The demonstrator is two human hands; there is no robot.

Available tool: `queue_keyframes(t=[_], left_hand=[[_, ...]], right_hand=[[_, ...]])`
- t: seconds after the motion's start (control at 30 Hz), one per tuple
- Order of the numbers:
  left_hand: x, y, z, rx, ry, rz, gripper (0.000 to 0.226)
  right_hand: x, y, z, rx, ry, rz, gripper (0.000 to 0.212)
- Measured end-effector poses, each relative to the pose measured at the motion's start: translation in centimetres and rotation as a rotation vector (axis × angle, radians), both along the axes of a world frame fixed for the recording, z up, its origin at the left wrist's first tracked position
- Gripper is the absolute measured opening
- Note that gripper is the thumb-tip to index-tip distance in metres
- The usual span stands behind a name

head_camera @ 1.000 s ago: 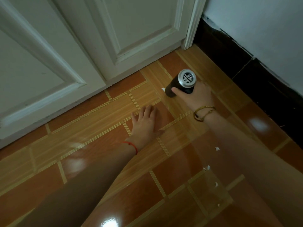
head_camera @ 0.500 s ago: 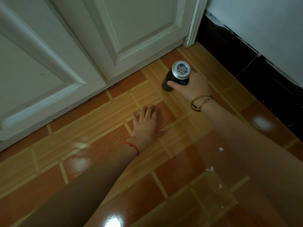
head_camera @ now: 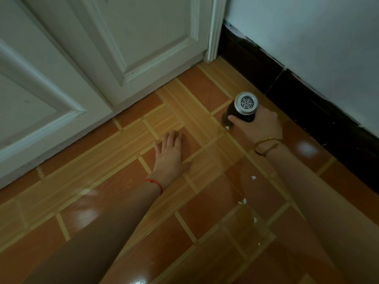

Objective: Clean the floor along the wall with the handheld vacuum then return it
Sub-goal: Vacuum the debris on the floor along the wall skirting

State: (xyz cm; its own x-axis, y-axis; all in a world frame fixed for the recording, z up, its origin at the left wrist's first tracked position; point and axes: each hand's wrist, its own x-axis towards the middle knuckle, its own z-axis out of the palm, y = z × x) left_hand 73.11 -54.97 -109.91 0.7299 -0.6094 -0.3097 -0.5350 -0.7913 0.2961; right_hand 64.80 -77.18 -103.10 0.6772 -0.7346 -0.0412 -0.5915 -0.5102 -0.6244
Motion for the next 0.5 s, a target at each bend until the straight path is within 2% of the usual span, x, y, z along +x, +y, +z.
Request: queue_keyframes(t=[0.2,0.33,0.5], left_hand=[[-1.6,-0.9,0.2,-0.092,0.011,-0.081,0.094],[-2.4,-0.7,0.1,-0.133,0.024,-0.116,0.092],[-2.9,-0.1,-0.1,-0.148,0.018,-0.099,0.093]], right_hand=[[-1.8,-0.2,-0.1,0.089,0.067,0.041,0.058],[-2.5,0.0,0.0,0.074,0.055,0.028,0.061],[-2.4,2.6,0.5,0.159,0.068,0.198,0.053]])
